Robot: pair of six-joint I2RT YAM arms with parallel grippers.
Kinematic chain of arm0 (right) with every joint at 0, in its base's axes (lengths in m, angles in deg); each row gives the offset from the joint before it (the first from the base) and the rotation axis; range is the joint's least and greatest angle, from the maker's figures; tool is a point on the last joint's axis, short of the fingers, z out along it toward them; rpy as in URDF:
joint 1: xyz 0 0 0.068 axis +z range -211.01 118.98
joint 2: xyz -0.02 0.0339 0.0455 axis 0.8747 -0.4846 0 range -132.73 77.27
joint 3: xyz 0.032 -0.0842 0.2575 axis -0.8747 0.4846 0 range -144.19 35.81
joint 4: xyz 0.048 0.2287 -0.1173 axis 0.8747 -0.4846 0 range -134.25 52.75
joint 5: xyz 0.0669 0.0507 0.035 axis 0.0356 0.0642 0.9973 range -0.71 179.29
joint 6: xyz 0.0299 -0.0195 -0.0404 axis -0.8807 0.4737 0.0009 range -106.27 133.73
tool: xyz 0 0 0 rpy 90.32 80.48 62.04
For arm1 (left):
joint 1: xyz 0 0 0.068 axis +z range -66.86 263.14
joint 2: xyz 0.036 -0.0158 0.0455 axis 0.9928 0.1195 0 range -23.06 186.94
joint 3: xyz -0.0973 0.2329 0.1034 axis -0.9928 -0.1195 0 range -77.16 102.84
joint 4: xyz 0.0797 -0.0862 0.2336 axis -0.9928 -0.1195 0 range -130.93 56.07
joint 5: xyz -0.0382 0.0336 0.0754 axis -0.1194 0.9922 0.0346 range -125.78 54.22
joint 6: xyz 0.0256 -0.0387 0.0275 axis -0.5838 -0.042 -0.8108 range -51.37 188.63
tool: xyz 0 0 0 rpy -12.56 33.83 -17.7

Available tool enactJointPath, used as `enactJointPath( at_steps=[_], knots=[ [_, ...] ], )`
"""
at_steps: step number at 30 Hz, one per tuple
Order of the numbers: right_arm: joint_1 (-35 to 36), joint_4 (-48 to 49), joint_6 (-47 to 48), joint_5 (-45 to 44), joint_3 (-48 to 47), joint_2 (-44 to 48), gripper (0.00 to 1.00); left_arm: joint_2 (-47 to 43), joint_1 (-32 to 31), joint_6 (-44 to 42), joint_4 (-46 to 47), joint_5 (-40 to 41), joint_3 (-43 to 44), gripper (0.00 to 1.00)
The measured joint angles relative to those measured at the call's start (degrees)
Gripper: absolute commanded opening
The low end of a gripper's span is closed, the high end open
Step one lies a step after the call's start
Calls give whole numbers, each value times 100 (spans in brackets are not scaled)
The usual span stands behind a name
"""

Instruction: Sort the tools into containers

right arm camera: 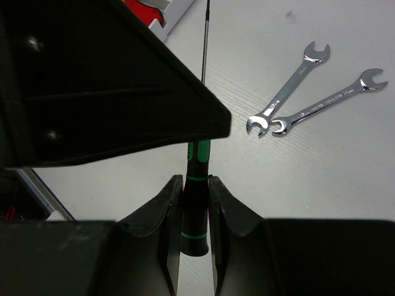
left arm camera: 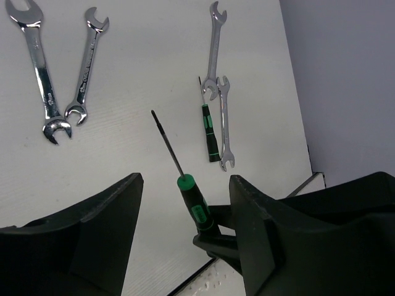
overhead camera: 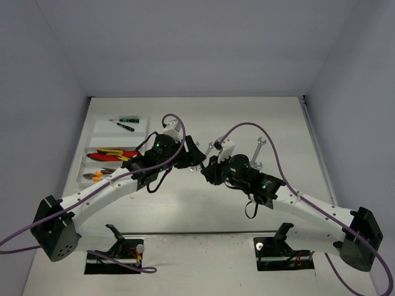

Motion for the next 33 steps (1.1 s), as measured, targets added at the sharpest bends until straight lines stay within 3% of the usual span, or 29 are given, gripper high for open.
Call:
enactJointPath(
  at_steps=[3, 6, 9, 14, 19, 22, 26, 33],
  knots=[
    [0, 45, -11, 25, 0, 0, 0, 240, -84, 82, 124, 15, 15, 37],
    [0, 84, -12, 27, 0, 0, 1, 407, -167, 159, 174, 13, 16, 14],
    [0, 85, -31, 26, 3, -21, 15, 455, -236, 258, 277, 10, 53, 0],
    [0, 189, -33, -14, 4, -33, 52, 441, -250, 267, 342, 155, 81, 0],
    [-2, 225, -61, -405, 5, -37, 69, 441, 81, 301, 339, 194, 83, 0],
    [-6, 182, -113, -846, 9, -37, 70, 457, 819, 393, 345, 50, 87, 0],
    [-41, 9, -181, -1472, 24, -35, 71, 681, 2315, 552, 361, -49, 204, 0],
    [-356, -243, -282, -2000, 218, -35, 71, 1854, 4708, 1033, 521, -299, 1007, 0]
  ],
)
